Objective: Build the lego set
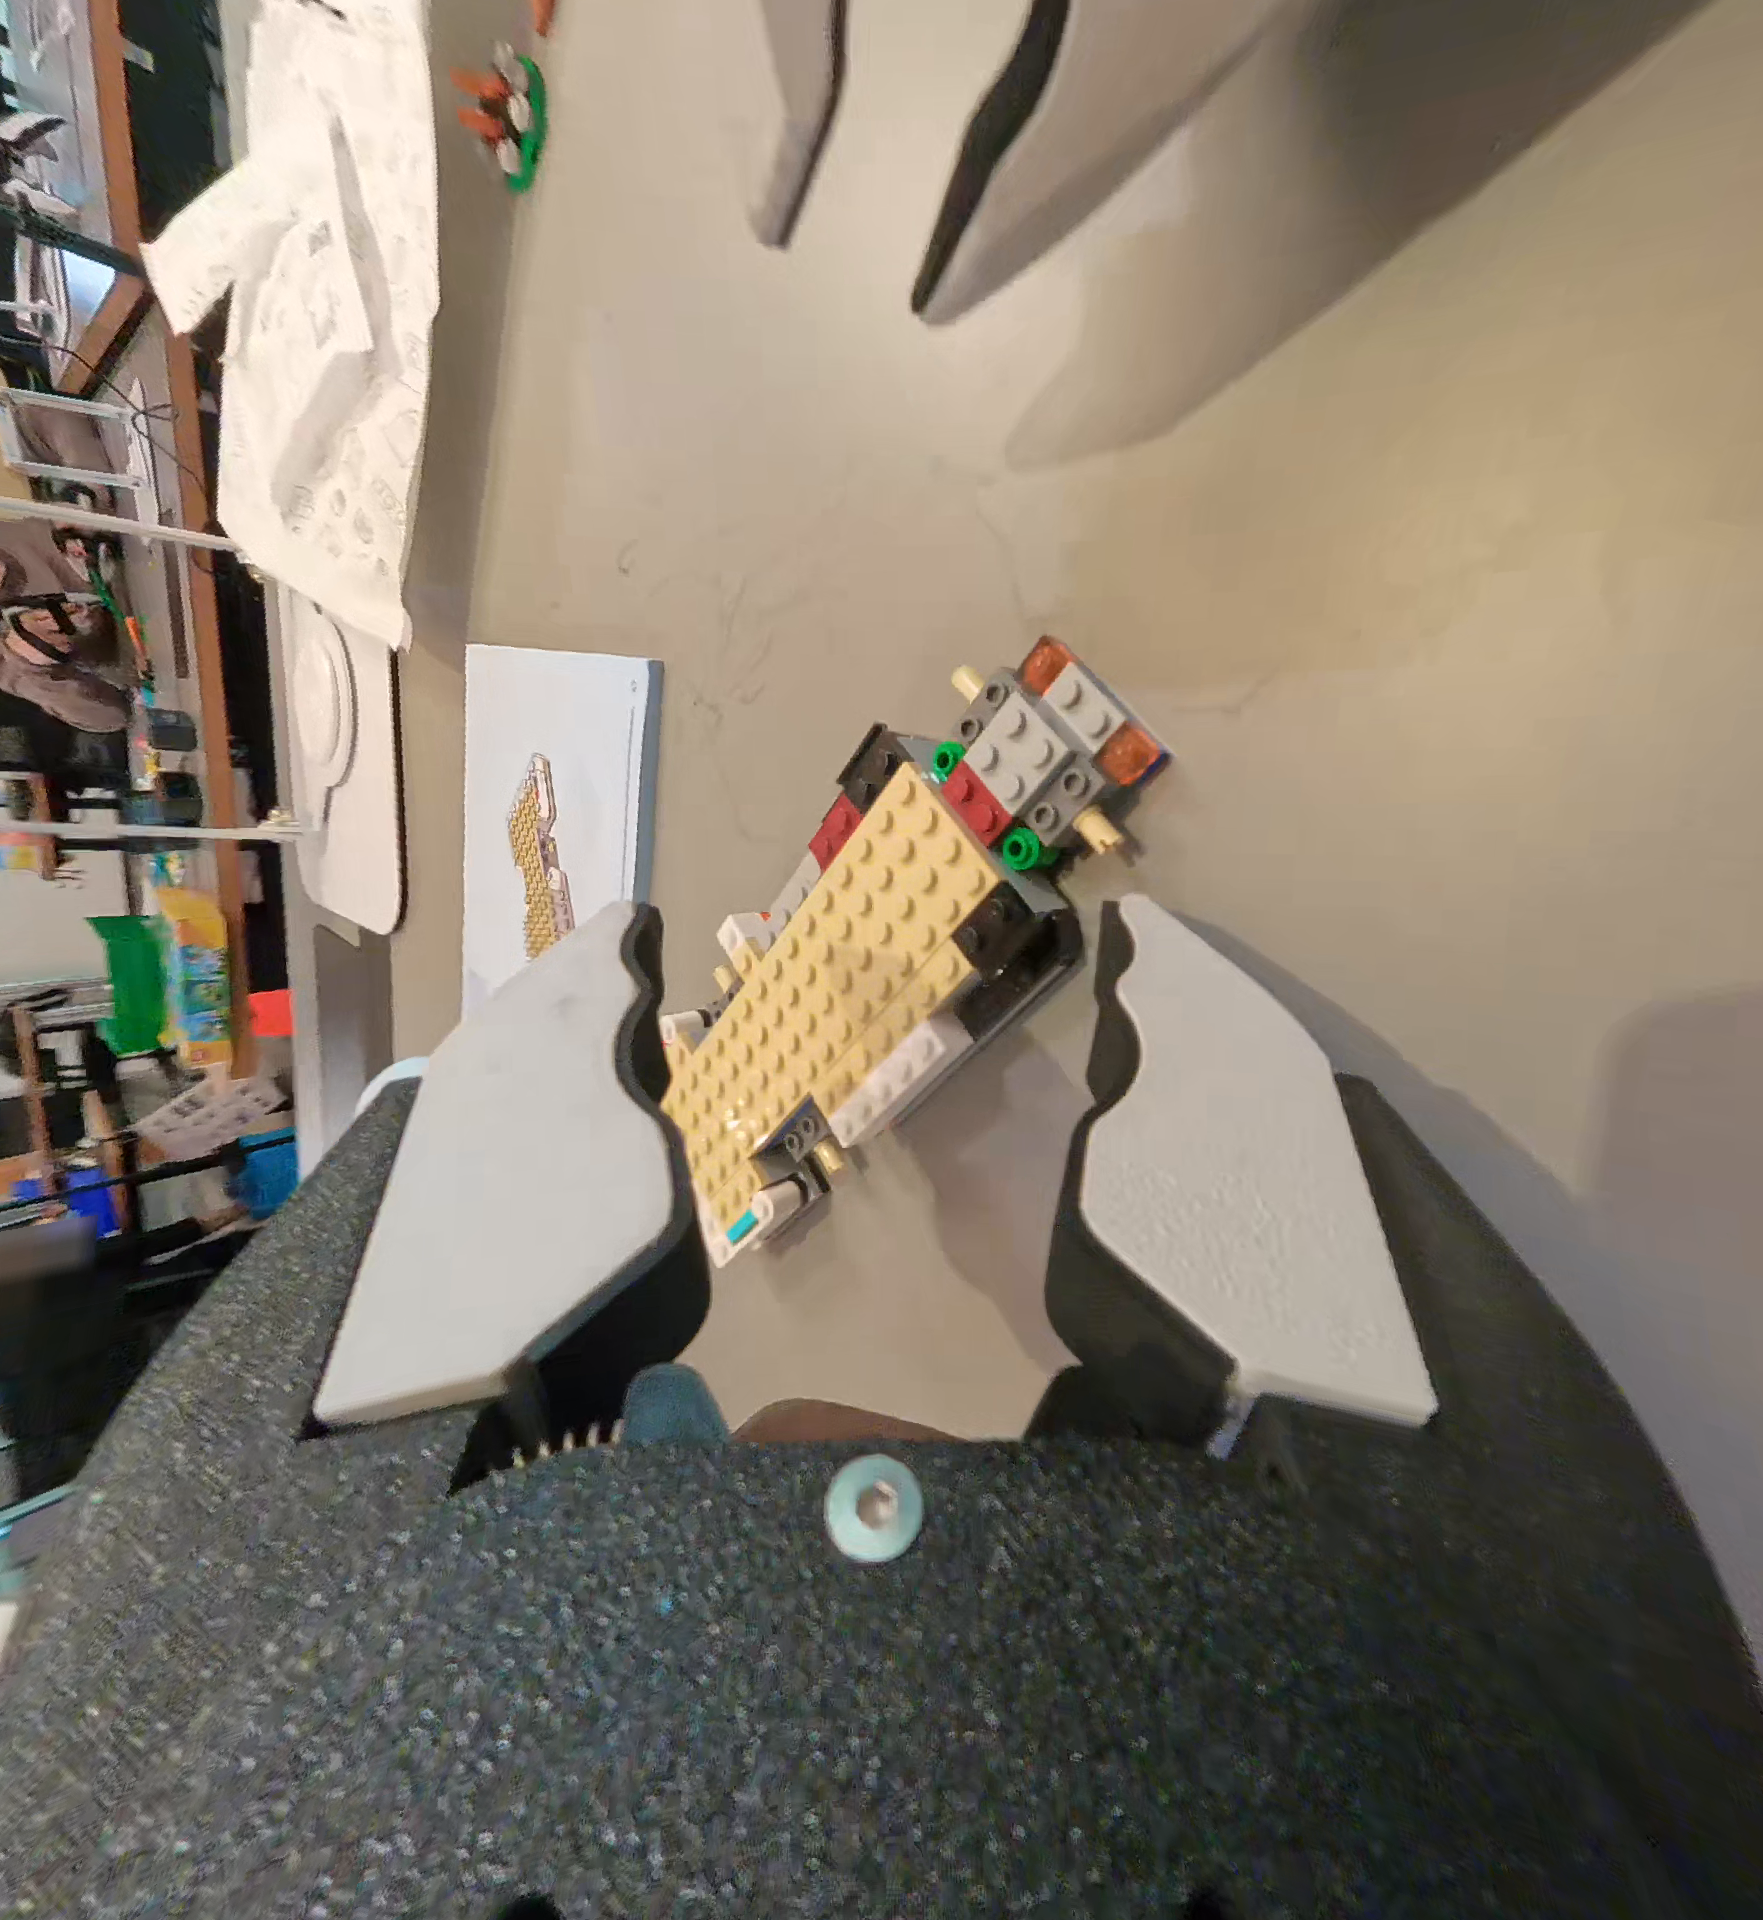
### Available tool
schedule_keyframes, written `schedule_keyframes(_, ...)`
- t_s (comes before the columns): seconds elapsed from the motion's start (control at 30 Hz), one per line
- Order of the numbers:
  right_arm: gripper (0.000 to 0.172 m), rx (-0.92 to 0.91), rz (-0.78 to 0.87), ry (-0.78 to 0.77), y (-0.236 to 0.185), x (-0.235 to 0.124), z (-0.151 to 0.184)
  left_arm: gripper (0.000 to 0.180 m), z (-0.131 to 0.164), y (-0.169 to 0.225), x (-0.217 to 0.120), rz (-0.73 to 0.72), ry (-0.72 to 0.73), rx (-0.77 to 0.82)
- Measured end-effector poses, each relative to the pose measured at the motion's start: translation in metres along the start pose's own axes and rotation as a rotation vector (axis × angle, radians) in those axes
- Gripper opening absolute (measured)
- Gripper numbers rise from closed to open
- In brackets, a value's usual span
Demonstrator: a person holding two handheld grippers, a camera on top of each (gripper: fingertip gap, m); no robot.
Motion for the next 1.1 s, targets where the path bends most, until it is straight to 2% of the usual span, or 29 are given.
schedule_keyframes(0.03,0.019,-0.001,0.001,-0.001,0.0,0.001,0.0,0.081,0.0,0.0,-0.004,-0.002,0.027,-0.032)
schedule_keyframes(0.2,0.02,0.011,0.038,-0.016,0.002,0.006,0.001,0.08,0.013,-0.014,-0.03,-0.107,0.184,-0.229)
schedule_keyframes(0.37,0.02,0.095,0.06,-0.009,0.01,0.019,0.005,0.079,0.066,-0.063,-0.053,-0.343,0.301,-0.425)
schedule_keyframes(0.47,0.021,0.185,0.045,0.03,0.019,0.036,0.003,0.083,0.093,-0.101,-0.047,-0.38,0.38,-0.488)
schedule_keyframes(0.6,0.021,0.24,0.065,0.035,0.038,0.064,0.007,0.087,0.108,-0.126,-0.027,-0.381,0.494,-0.499)
schedule_keyframes(0.7,0.021,0.309,0.069,0.026,0.044,0.081,0.017,0.085,0.11,-0.111,-0.011,-0.26,0.596,-0.585)
schedule_keyframes(0.77,0.021,0.346,0.044,0.015,0.041,0.085,0.022,0.085,0.107,-0.096,-0.011,-0.172,0.567,-0.499)
schedule_keyframes(0.8,0.021,0.347,0.039,0.007,0.041,0.084,0.025,0.08,0.109,-0.089,-0.01,-0.145,0.569,-0.448)
schedule_keyframes(0.87,0.021,0.353,0.027,-0.011,0.039,0.083,0.031,0.077,0.116,-0.078,-0.008,-0.022,0.549,-0.429)
schedule_keyframes(0.97,0.022,0.407,0.01,-0.024,0.04,0.078,0.038,0.069,0.124,-0.078,-0.015,0.124,0.618,-0.5)
schedule_keyframes(1.03,0.022,0.44,-0.009,-0.033,0.038,0.074,0.042,0.07,0.129,-0.077,-0.019,0.217,0.629,-0.566)
schedule_keyframes(1.1,0.022,0.439,-0.023,-0.057,0.036,0.071,0.047,0.07,0.135,-0.077,-0.02,0.215,0.594,-0.567)
Point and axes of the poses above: each gripper's, where its closed fingertips meet, x out along the fingers, z out of its underside, y = z × x across the jaws, the point moved 7 cm from there along -x, back along the fingers, and after that the axes turned 12 degrees about y, right-handed, at the moved point
